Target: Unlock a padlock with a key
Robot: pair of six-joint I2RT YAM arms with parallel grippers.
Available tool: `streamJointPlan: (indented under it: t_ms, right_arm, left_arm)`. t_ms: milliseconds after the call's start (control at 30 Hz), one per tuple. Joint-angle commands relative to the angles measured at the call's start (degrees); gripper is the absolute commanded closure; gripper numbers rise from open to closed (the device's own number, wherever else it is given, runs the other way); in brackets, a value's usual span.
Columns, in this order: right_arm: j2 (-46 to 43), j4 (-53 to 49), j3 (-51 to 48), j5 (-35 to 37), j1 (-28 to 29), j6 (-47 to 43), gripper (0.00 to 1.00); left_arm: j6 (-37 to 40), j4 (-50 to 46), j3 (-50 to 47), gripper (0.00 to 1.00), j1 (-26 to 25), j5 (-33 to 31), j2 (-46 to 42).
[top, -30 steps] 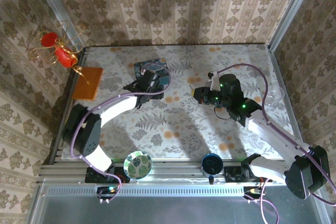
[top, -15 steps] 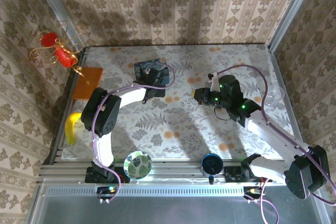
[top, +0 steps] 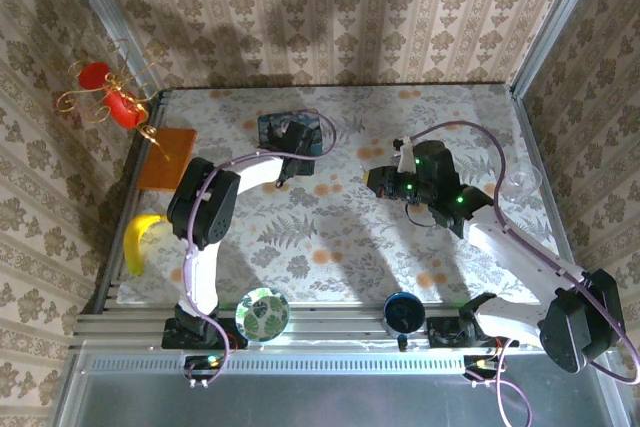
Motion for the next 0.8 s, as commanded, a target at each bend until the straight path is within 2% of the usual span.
streamJointPlan:
  t_ms: [0, 300, 600, 667, 767]
  right_arm:
    - [0.5, 1.3, 2.0, -1.6, -0.2, 0.1, 1.0]
    - [0.5, 1.8, 1.4, -2.1, -0.1, 0.3, 1.0]
    - [-0.3, 1.8, 0.6, -1.8, -0.1, 0.1, 1.0]
    - [-0.6, 1.5, 0.6, -1.5, -0.1, 0.0, 1.0]
    - [-0.8, 0.7, 0.8, -0.9, -0.1, -0.4, 1.0]
  left_arm:
    - [0.4, -1.1, 2.7, 0.32, 0.1, -1.3, 1.4]
    - [-1.9, -2.5, 4.3, 0.41, 0.2, -3.4, 2.9]
    - [-0.7, -2.3, 6.0, 0.49, 0.2, -4.5, 4.7]
    - [-0.5, -2.3, 6.3, 0.54, 0.2, -4.7, 5.1]
    - [-0.5, -2.1, 6.4, 0.67, 0.2, -4.9, 5.4]
